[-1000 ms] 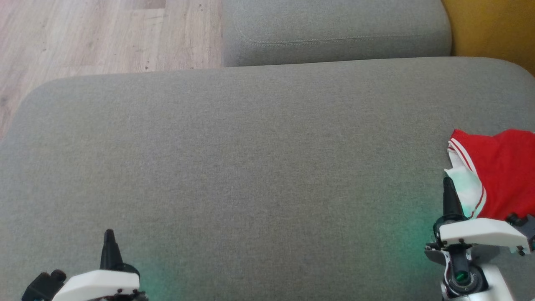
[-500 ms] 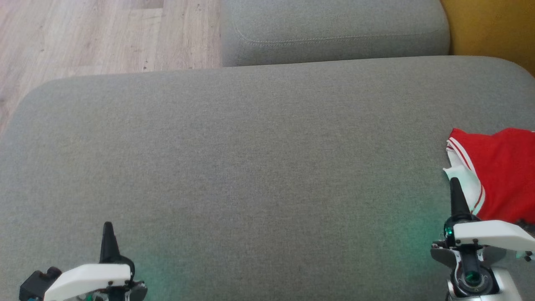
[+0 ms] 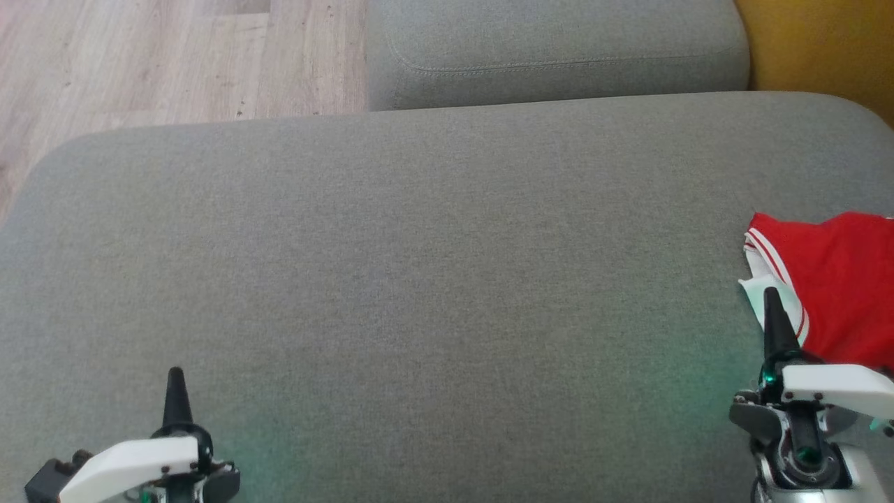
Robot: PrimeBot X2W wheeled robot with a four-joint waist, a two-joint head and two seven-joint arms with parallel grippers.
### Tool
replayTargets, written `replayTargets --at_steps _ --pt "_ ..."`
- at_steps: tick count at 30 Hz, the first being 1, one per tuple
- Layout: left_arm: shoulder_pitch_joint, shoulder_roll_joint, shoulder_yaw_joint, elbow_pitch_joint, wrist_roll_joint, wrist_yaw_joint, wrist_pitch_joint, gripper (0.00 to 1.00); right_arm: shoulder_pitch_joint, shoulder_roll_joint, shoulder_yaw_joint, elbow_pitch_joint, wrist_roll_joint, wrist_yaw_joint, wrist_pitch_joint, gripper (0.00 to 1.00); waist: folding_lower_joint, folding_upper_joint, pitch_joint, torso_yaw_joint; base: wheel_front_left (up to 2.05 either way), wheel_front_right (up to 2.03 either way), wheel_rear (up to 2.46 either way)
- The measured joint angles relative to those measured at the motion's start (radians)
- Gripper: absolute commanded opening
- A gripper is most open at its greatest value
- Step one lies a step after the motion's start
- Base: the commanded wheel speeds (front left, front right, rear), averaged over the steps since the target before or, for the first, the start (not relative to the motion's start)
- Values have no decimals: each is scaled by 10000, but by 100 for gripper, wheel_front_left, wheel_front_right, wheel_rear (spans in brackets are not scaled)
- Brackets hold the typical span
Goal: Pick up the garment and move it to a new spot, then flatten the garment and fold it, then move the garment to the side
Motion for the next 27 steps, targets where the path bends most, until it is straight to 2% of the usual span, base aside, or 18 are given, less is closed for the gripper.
replayTargets --at_steps 23,27 --pt "-302 -2 142 -314 -2640 -255 617 0 199 0 -382 -677 2483 0 660 0 0 0 25 -79 0 0 0" --pt "-371 -2 150 -336 -2709 -270 617 0 199 0 -393 -711 2552 0 667 0 0 0 25 -79 0 0 0"
